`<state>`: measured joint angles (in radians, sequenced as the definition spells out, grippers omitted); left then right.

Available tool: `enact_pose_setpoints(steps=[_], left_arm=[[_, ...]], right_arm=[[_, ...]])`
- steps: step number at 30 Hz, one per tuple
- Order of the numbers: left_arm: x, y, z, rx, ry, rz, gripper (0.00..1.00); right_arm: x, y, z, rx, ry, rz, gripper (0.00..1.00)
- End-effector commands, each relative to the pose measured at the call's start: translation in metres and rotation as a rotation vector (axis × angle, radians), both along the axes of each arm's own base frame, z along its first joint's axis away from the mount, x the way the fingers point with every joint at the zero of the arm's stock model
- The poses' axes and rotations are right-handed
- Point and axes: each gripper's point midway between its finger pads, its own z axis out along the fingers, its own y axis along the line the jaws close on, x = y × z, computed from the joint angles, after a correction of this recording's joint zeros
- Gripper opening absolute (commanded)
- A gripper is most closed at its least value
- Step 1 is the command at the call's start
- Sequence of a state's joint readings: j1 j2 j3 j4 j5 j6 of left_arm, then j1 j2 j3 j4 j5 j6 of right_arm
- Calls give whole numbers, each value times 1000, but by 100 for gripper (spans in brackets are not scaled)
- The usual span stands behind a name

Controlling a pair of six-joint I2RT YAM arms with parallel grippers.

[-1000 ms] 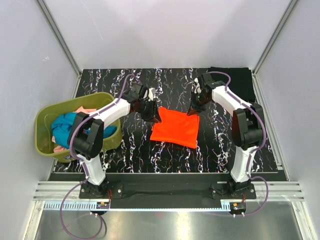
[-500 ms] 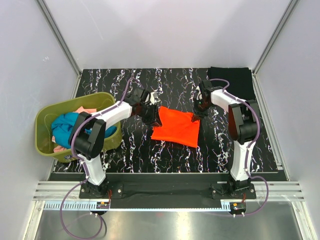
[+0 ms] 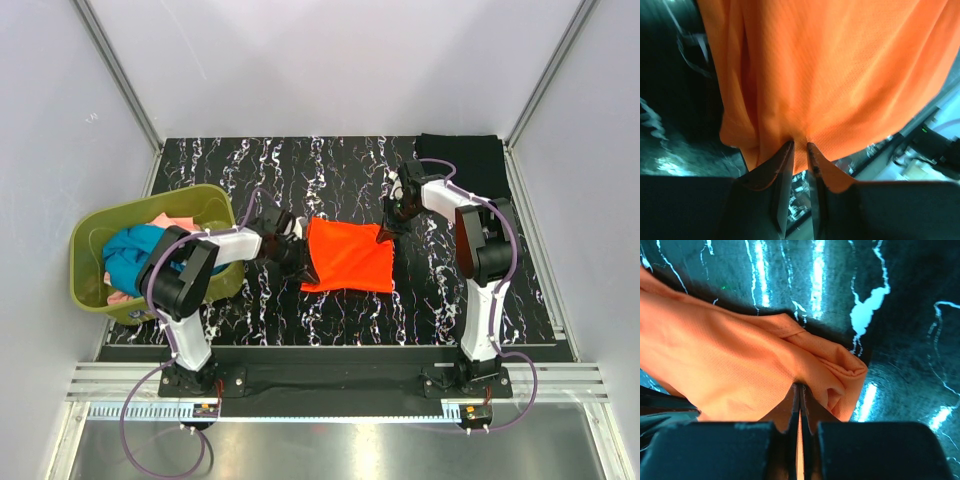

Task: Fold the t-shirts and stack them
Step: Fold the tshirt

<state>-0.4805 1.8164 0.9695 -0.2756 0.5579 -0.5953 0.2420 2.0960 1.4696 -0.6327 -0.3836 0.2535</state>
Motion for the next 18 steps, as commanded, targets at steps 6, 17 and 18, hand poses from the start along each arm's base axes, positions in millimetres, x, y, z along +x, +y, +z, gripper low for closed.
enact_pose_setpoints(steps=[6,17,18], left_arm=[[18,7,32,19,-125,5,30],[97,-24,96,-135,-187,77,44],[107,-28,98,-167,-203,82,44]], right_arm=[[-16,-6,-15,-43,75,37,4],[-23,20,76,125,25,73,26],[-27,28,82,149,32,90,26]])
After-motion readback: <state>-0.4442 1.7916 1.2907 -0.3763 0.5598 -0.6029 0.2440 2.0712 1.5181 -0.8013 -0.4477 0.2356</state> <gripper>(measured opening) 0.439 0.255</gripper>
